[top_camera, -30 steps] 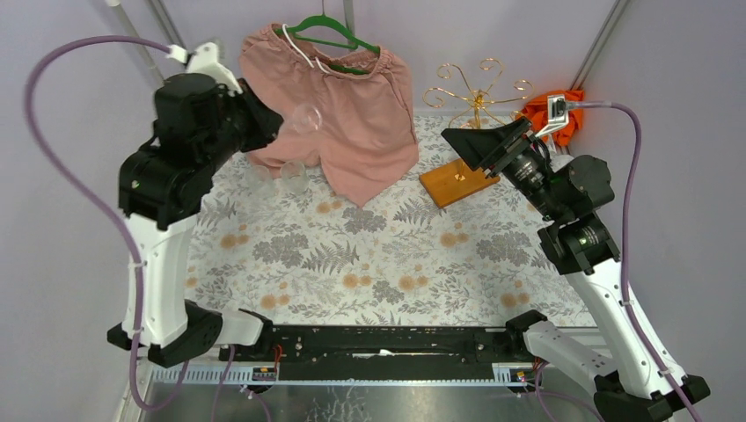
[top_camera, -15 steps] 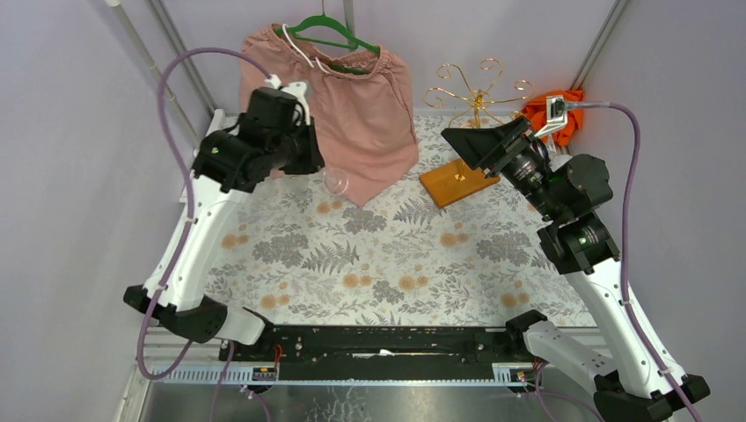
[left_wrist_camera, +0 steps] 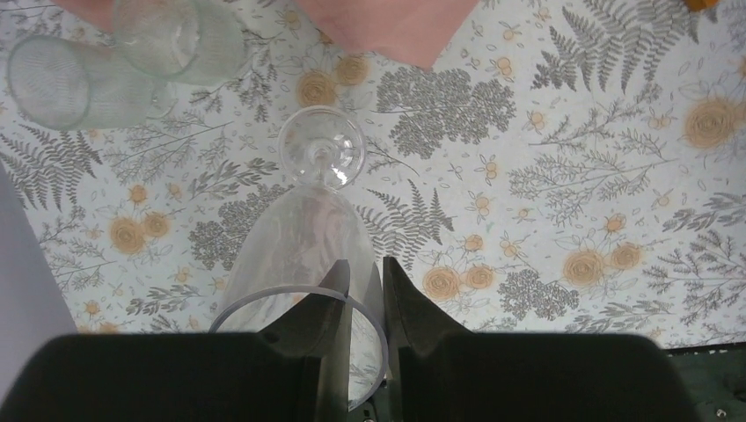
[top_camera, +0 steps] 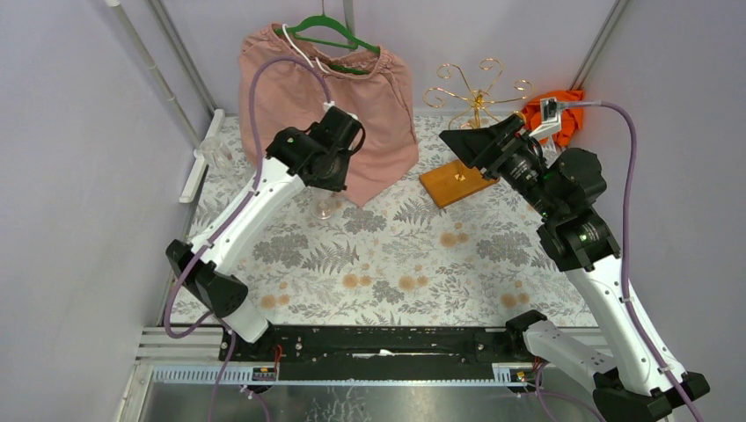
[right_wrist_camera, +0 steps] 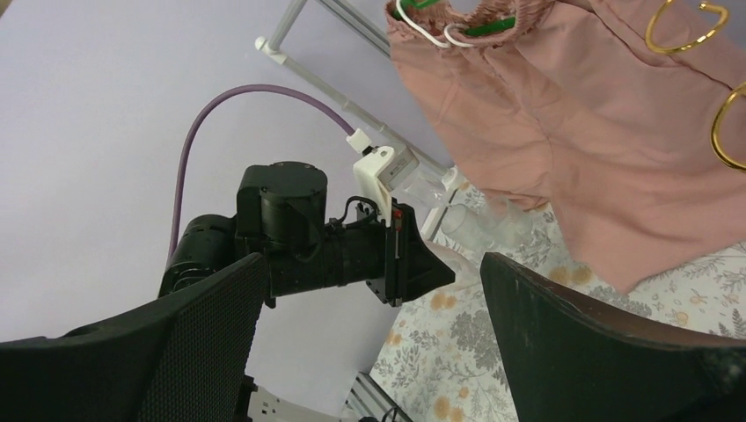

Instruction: Take the wine glass off the wine glass rack

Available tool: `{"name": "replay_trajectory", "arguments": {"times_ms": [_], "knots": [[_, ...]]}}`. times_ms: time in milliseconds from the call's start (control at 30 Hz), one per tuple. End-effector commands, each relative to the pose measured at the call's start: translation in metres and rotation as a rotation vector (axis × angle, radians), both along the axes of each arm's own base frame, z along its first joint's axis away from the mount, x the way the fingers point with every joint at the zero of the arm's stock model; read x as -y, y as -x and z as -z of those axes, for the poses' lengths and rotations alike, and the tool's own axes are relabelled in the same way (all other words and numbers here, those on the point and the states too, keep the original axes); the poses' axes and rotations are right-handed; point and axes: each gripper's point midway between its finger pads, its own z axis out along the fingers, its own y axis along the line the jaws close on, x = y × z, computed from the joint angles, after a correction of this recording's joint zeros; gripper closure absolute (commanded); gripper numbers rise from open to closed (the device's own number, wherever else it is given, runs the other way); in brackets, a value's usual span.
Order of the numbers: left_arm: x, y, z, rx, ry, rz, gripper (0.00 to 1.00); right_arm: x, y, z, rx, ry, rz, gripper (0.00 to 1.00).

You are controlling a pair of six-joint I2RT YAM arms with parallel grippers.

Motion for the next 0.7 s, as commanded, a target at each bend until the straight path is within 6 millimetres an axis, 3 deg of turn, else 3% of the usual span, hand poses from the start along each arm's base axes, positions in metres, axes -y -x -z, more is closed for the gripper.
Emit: {"name": "replay_trajectory", "arguments": {"times_ms": [0,133,400,667], "knots": [[0.018,0.009,0.012,-0.04,-0.014,0.059,1.0,0.006,0.005,-0.02,0.043,0.003,0.026,0.0],[0.047,0.022,0.015,-0.061,0.119,0.165,1.0,0.011,0.006,-0.019,0.045,0.017,0.047,0.0],[0.099,0.046,0.001,-0.129,0.381,0.366,0.99,0.012,0.006,-0.018,0.037,0.023,0.053,0.0],[0.117,0.052,0.016,-0.212,0.431,0.426,1.0,0.015,0.006,-0.016,0.037,0.021,0.072,0.0]]}}
